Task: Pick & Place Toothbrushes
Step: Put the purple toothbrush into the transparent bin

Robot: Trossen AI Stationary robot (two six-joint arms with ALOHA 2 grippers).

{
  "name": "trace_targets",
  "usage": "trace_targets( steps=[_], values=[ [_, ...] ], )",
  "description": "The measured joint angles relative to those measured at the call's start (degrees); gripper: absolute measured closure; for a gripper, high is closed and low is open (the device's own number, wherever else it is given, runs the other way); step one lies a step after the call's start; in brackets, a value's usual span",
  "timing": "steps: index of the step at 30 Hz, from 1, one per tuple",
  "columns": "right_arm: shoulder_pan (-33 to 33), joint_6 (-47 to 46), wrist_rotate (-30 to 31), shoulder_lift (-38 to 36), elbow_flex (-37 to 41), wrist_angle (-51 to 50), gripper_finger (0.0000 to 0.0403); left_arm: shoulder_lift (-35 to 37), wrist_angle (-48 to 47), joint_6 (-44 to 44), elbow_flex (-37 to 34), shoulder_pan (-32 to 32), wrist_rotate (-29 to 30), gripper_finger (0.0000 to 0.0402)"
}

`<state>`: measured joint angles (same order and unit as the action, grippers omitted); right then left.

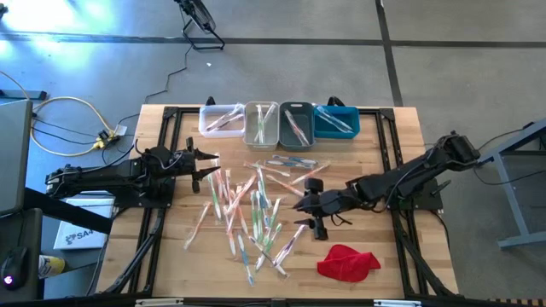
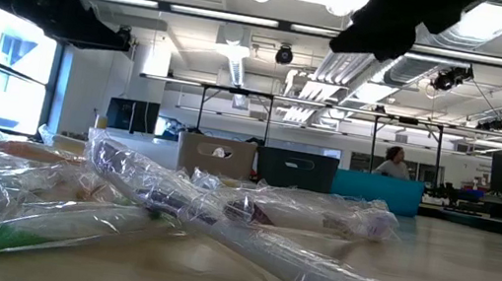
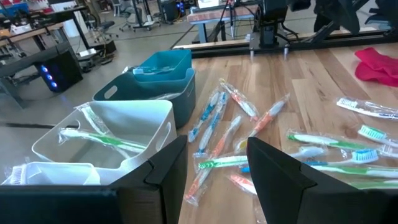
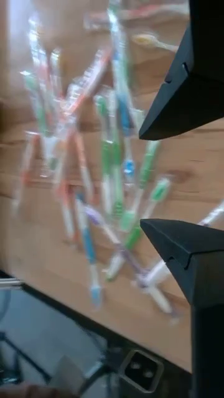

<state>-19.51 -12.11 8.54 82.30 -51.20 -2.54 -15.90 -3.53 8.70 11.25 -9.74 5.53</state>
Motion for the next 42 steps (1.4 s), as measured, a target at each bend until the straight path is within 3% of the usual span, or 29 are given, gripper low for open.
trace_targets(
  steps=[10,14,22,31,42],
  values=[
    [0.09,4.69,0.32,2.05,-0.32,4.85,0.0192,0.0,-0.05,-0.36,0.0,0.0,0.01,0.0241],
    [0.13,4.94,0.42,5.38,-4.63,1.29,0.0192,0.0,-0.06,-0.38,0.02,0.0,0.01,0.0241],
    [0.11,8.66,-1.44,14.57,-16.19,-16.42,0.0192,0.0,-1.39,-0.47,0.07,0.01,0.05,0.0241],
    [0.13,7.5,-8.71,20.02,-16.46,-19.7,0.0192,0.0,-1.77,-0.56,0.07,0.02,0.05,0.0241],
    [0.38,6.94,-8.99,20.41,-16.46,-21.83,0.0192,0.0,-2.75,-0.59,0.07,0.02,0.01,0.0241]
  ],
)
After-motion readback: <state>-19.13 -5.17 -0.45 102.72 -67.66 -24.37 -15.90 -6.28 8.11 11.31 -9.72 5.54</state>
